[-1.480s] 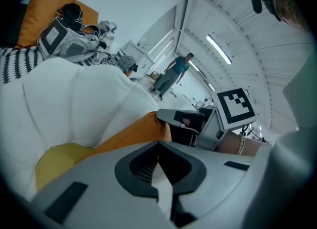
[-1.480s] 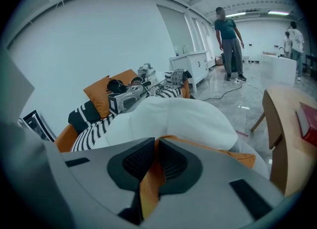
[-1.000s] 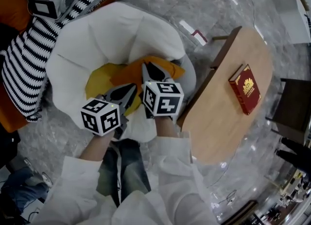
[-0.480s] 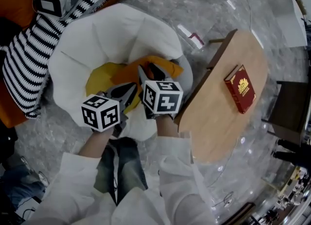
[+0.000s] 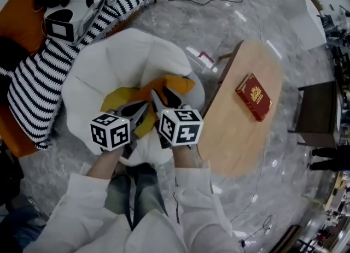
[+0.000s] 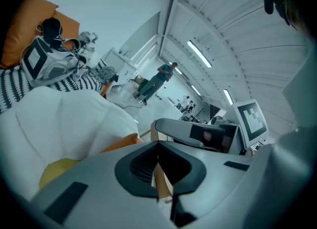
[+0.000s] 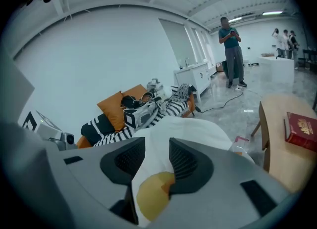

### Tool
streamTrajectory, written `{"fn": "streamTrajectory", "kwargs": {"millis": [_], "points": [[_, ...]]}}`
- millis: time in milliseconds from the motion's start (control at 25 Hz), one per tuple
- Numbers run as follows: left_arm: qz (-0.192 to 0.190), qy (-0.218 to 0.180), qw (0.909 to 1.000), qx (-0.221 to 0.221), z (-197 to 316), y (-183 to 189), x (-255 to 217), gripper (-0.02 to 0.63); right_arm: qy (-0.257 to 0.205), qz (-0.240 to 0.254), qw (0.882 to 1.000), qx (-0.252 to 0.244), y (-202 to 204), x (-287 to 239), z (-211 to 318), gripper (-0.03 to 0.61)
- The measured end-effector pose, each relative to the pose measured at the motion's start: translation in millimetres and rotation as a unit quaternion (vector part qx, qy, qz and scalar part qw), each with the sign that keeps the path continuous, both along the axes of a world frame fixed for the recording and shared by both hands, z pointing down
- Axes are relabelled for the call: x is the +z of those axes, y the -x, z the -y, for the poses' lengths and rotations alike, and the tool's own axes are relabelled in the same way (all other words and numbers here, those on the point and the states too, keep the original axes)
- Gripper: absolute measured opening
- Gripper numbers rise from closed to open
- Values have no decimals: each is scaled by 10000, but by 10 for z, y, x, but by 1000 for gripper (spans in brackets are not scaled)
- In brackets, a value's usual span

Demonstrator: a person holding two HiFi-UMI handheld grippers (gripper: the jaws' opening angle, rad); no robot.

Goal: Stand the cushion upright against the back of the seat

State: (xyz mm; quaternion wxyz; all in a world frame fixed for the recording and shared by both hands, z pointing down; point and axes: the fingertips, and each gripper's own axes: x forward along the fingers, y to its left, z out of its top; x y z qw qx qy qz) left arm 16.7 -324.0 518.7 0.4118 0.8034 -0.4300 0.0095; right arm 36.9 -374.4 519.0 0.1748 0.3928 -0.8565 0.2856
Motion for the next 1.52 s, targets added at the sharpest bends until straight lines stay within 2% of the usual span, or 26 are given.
{"fn": "streamTrajectory", "kwargs": {"millis": [280, 480, 720, 960, 1160, 1320, 1440, 1520], "points": [[316, -349, 9977, 477, -483, 157, -607, 8, -305, 201, 9980, 518, 22, -696, -565, 155], [218, -311, 9976, 577, -1054, 226, -972, 8, -312, 355, 9955, 821, -26, -1107, -1183, 155], [264, -663, 9945, 766, -1404, 250, -1544, 8, -891, 319, 9917, 873, -5, -1769, -1671, 155], [407, -1267, 9842, 1169, -1796, 205, -2086, 8, -1382, 70, 9877, 724, -36, -2231, -2124, 153], [600, -1579, 9745, 1474, -1929, 119, -2348, 8, -1494, -139, 9884, 243, 75, -2383, -2425, 140], [492, -1628, 9771, 1280, -2038, 124, -2500, 8, -1594, -171, 9871, 42, 120, -2520, -2542, 124], [441, -1561, 9808, 1083, -2121, 128, -2511, 8, -1696, -4, 9855, 68, 46, -2639, -2609, 121], [506, -1568, 9818, 950, -2178, 118, -2505, 8, -1898, -92, 9817, 151, -57, -2696, -2648, 103]]}}
